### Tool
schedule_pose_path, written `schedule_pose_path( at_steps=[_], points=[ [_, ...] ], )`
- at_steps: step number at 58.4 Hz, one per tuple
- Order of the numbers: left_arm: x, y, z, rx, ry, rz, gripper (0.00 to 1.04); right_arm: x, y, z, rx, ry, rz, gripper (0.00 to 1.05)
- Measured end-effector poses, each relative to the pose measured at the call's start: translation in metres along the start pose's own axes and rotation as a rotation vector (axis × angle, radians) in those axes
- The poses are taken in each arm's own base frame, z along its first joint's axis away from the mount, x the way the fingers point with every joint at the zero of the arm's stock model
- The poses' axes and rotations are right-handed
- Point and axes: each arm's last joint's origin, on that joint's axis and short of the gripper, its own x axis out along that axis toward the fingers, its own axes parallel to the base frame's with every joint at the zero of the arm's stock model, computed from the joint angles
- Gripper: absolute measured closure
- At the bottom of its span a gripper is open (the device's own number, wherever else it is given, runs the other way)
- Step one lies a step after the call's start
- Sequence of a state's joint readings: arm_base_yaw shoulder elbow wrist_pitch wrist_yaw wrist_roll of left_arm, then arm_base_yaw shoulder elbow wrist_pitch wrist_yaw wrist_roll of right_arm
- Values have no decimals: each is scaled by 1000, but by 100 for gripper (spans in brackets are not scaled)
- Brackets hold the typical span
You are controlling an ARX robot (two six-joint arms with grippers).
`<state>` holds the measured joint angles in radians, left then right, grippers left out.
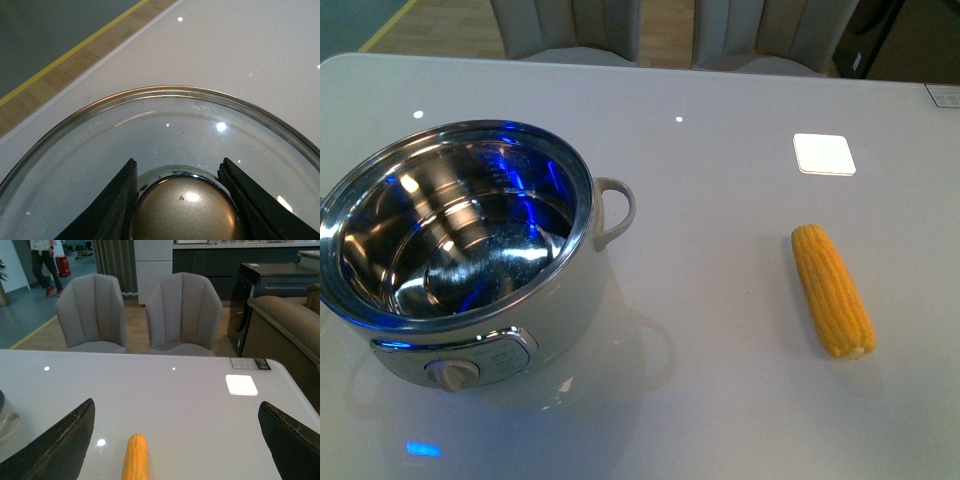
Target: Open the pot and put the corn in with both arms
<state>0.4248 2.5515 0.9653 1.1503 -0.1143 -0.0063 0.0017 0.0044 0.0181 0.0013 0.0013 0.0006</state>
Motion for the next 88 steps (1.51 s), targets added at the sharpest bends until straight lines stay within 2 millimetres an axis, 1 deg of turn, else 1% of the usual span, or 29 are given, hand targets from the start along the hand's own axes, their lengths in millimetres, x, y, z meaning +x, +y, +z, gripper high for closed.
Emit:
schedule_pose_path(
  at_steps=[4, 6, 14, 19, 24, 33, 37, 39, 43, 44, 47, 50, 54, 56, 59, 63, 67, 72, 76, 78, 79, 84, 88],
  points=[
    [1, 1, -1, -23, 11, -4, 61, 0, 0, 0, 0, 0, 0, 9],
    [1, 3, -2, -39, 16, -3, 58, 0, 0, 0, 0, 0, 0, 9],
    [2, 5, -1, -53, -6, -11, 39, 0, 0, 0, 0, 0, 0, 9],
    [3, 6, -4, -52, -11, -13, 34, 0, 0, 0, 0, 0, 0, 9],
    [4, 7, -13, -48, 3, -10, 35, 0, 0, 0, 0, 0, 0, 9],
    [4, 9, -13, -53, 0, 0, 37, 0, 0, 0, 0, 0, 0, 9],
    [4, 10, -11, -63, -6, 8, 40, 0, 0, 0, 0, 0, 0, 9],
    [4, 10, -6, -72, -20, 16, 43, 0, 0, 0, 0, 0, 0, 9],
    [2, 10, 7, -93, -54, 28, 59, 0, 0, 0, 0, 0, 0, 9],
    [0, 11, 12, -98, -67, 33, 64, 0, 0, 0, 0, 0, 0, 9],
    [-4, 12, 23, -111, -88, 31, 75, 0, 0, 0, 0, 0, 0, 9],
    [-9, 12, 29, -110, -100, 24, 82, 0, 0, 0, 0, 0, 0, 9],
    [-18, 12, 39, -108, -116, -7, 95, 0, 0, 0, 0, 0, 0, 9],
    [-22, 12, 43, -107, -121, -15, 97, 0, 0, 0, 0, 0, 0, 9],
    [-28, 12, 48, -97, -128, -23, 94, 0, 0, 0, 0, 0, 0, 9],
    [-40, 10, 57, -91, -139, -53, 97, 0, 0, 0, 0, 0, 0, 9],
    [-53, 8, 67, -85, -159, -82, 95, 0, 0, 0, 0, 0, 0, 9],
    [-76, 6, 83, -82, -197, -122, 96, 0, 0, 0, 0, 0, 0, 9],
    [-93, 5, 92, -85, -222, -144, 96, 0, 0, 0, 0, 0, 0, 9],
    [-104, 5, 98, -91, -239, -158, 97, 0, 0, 0, 0, 0, 0, 9],
    [-107, 5, 99, -92, -244, -161, 97, 0, 0, 0, 0, 0, 0, 9],
    [-135, 5, 108, -106, -282, -200, 97, 0, 0, 0, 0, 0, 0, 9],
    [-153, 5, 113, -114, -310, -217, 94, 0, 0, 0, 0, 0, 0, 9]
  ],
)
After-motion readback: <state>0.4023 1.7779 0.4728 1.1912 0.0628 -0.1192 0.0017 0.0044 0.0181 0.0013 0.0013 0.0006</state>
